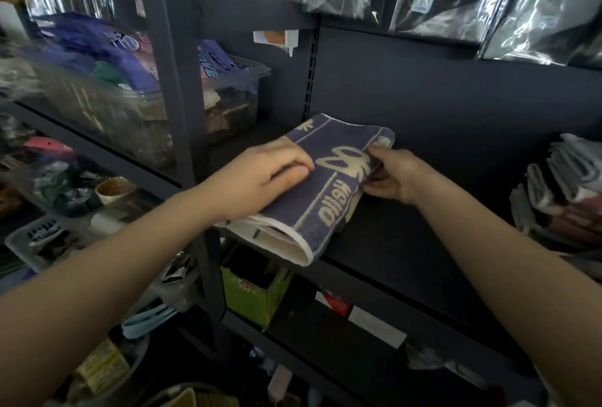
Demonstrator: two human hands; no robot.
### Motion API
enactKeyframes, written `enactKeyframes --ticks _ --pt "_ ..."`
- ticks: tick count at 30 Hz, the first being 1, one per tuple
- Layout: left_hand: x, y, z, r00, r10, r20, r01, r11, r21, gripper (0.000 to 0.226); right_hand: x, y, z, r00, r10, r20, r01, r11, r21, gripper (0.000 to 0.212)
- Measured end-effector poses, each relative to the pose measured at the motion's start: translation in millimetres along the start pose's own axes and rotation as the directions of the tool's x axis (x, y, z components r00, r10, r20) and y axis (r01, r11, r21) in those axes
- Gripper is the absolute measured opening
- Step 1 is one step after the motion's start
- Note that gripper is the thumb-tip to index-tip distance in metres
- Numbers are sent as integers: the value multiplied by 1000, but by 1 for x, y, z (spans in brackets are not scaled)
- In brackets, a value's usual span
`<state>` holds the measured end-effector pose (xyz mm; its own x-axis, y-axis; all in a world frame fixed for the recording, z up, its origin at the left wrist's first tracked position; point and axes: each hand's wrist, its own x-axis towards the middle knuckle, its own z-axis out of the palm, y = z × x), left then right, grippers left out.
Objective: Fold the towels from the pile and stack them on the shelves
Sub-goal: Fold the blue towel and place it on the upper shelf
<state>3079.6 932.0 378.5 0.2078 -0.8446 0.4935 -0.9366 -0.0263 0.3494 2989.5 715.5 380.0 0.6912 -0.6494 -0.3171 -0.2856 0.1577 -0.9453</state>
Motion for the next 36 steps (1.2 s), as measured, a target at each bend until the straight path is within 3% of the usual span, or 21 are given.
enactKeyframes --ticks 3,6,9,12,14,17,18,19,20,22,24,26,28,29,31,33,34,36 --pt "-32 19 6 987 99 126 -106 993 52 60 -32 8 3 992 20 124 -15 999 -39 21" --pt "-54 17 18 976 160 146 -202 916 347 92 -56 15 17 975 1 223 -2 1000 3 19" --pt "-60 11 32 981 182 62 -189 856 482 73 -65 21 30 977 -77 200 48 988 144 16" --pt "-56 9 35 984 111 -142 -50 924 379 47 -68 29 34 983 -113 143 67 955 290 24" --pt "-49 16 30 944 -37 -327 111 971 211 37 -71 39 32 981 -131 140 84 950 300 31" --pt "-35 24 21 857 -248 -452 256 966 -45 18 -78 57 31 941 -269 205 264 963 53 31" --pt "-31 24 18 838 -283 -467 277 957 -84 13 -80 60 31 892 -366 263 404 909 -103 34" --pt "-27 24 15 825 -299 -480 284 953 -105 10 -80 65 30 807 -473 354 574 770 -278 42" --pt "-24 24 12 817 -301 -493 283 953 -112 8 -77 69 29 691 -554 464 723 548 -422 51" --pt "-20 24 9 818 -269 -508 255 962 -99 11 -73 77 27 485 -585 650 854 156 -497 46" --pt "-22 21 13 840 -230 -492 219 972 -81 17 -81 79 27 423 -559 714 871 34 -489 30" --pt "-30 16 22 900 -138 -414 147 989 -9 23 -92 77 26 350 -557 753 910 11 -415 20" --pt "-43 10 34 982 44 -186 -9 983 184 34 -101 75 22 331 -614 717 933 101 -345 25" --pt "-50 5 40 990 131 -46 -113 952 286 39 -104 72 20 394 -672 627 914 213 -346 33" --pt "-61 1 44 973 177 150 -222 895 386 53 -98 69 15 579 -754 309 808 479 -343 46" --pt "-67 0 40 968 165 191 -224 912 345 66 -78 63 10 727 -686 -17 651 698 -298 44" --pt "-67 0 35 971 152 186 -200 940 275 68 -65 59 8 791 -601 -109 566 788 -241 36" --pt "-62 1 25 988 119 95 -130 984 124 63 -38 48 6 902 -406 -149 393 913 -111 19"
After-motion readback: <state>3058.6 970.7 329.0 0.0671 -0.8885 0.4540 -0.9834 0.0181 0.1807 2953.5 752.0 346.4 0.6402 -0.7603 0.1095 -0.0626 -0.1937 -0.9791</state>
